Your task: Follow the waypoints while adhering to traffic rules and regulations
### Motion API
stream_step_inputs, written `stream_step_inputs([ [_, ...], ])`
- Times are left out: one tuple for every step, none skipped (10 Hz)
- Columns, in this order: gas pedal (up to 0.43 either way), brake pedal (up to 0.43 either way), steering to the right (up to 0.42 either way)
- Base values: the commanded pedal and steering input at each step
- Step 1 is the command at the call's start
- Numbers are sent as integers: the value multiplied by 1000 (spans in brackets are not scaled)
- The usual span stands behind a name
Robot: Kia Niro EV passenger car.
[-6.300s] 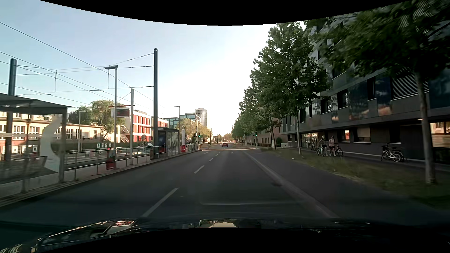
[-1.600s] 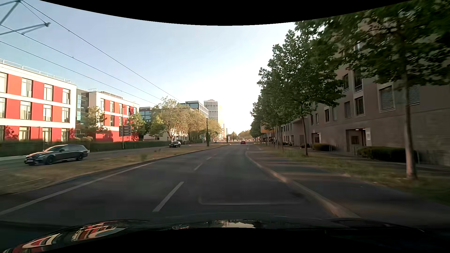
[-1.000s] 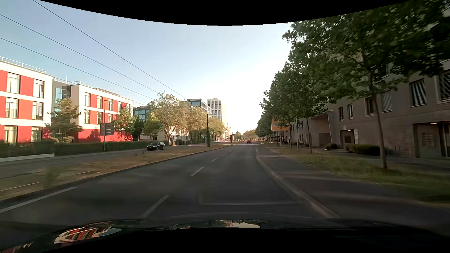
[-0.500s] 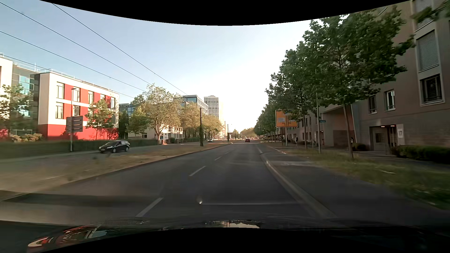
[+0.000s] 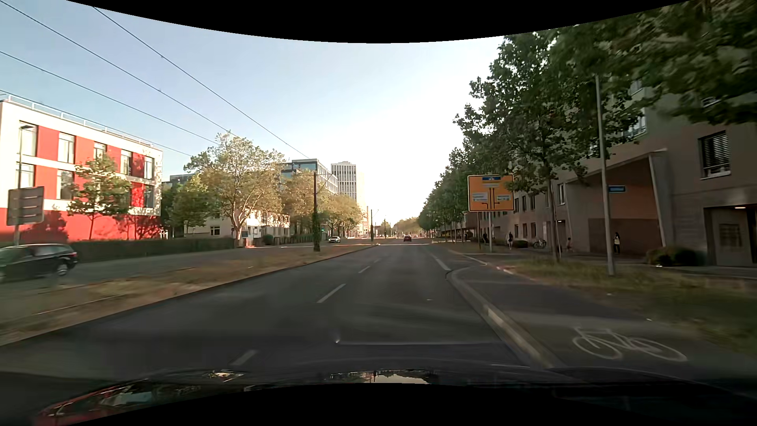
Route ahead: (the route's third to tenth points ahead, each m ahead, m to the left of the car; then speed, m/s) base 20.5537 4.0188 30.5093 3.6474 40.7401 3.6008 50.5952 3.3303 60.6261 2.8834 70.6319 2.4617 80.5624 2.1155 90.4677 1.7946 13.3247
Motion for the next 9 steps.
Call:
stream_step_inputs([
  [110, 0, 22],
  [110, 0, 22],
  [110, 0, 20],
  [110, 0, 18],
  [98, 0, 16],
  [59, 0, 13],
  [59, 0, 11],
  [59, 0, 10],
  [59, 0, 8],
])
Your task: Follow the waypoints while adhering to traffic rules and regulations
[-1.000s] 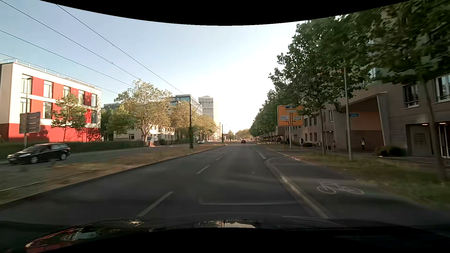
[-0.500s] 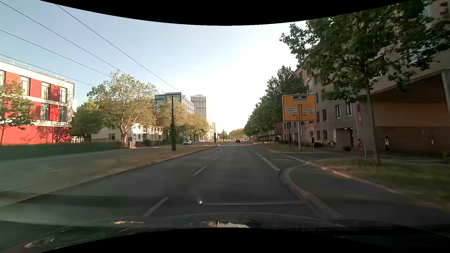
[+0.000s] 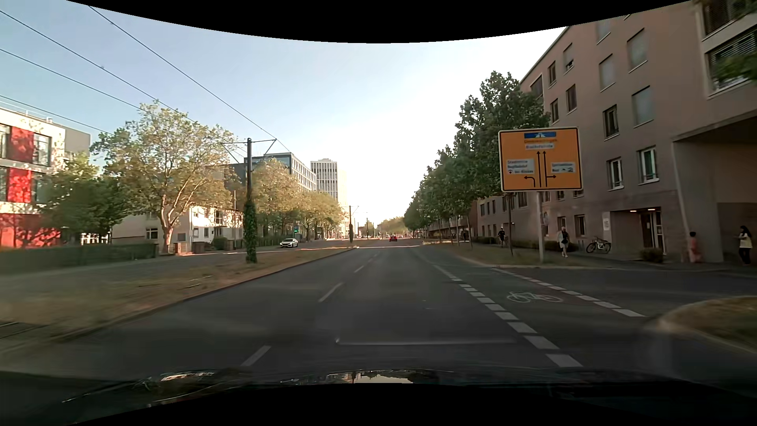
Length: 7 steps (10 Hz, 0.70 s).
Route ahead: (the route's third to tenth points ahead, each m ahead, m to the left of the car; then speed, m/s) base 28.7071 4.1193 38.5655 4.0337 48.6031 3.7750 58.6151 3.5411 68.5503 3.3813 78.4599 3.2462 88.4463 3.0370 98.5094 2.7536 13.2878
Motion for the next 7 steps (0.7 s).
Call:
stream_step_inputs([
  [59, 0, 8],
  [39, 0, 7],
  [39, 0, 6],
  [39, 0, 5],
  [39, 0, 4],
  [39, 0, 3],
  [39, 0, 2],
])
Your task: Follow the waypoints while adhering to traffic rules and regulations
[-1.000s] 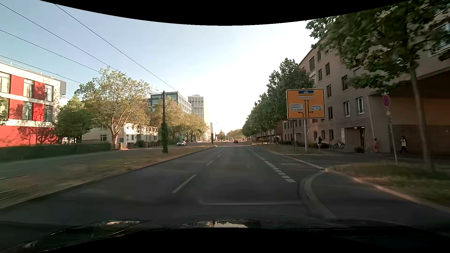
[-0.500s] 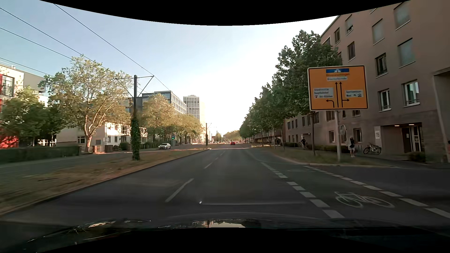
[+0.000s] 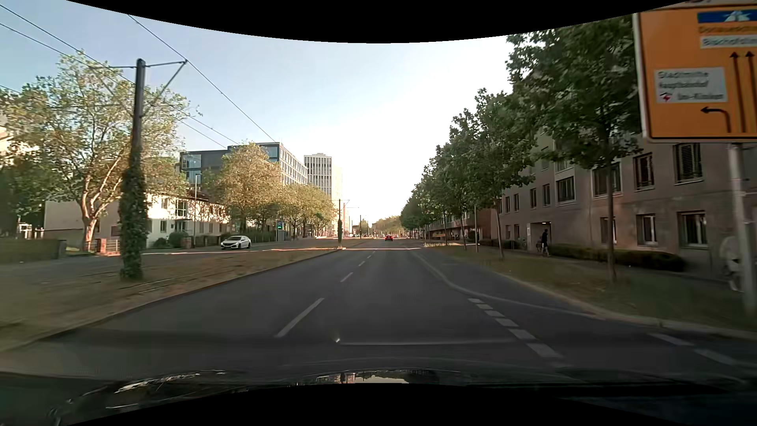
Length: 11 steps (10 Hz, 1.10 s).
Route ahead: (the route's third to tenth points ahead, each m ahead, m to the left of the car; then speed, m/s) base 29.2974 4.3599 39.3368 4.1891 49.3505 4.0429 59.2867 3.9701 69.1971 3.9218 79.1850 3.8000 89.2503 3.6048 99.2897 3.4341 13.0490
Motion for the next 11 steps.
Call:
stream_step_inputs([
  [39, 0, 2],
  [39, 0, 1],
  [39, 0, 1],
  [39, 0, 0],
  [39, 0, -1],
  [39, 0, -3],
  [39, 0, -5],
  [39, 0, -5],
  [39, 0, -5],
  [47, 0, -5],
  [47, 0, -3],
])
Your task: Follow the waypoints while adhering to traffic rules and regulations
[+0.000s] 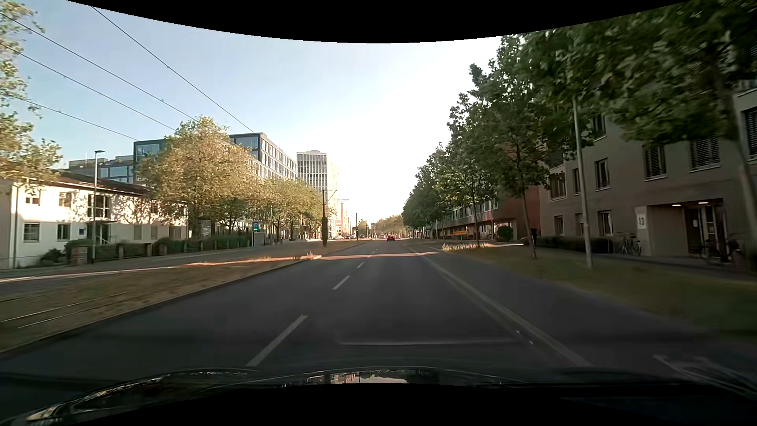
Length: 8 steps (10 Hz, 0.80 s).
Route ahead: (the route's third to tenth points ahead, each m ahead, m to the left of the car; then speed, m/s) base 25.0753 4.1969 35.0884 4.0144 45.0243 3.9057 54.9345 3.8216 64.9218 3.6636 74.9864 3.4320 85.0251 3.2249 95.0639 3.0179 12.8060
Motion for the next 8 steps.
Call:
stream_step_inputs([
  [47, 0, -3],
  [47, 0, -2],
  [47, 0, -2],
  [47, 0, -1],
  [47, 0, -1],
  [47, 0, -1],
  [47, 0, -1],
  [47, 0, -1],
])
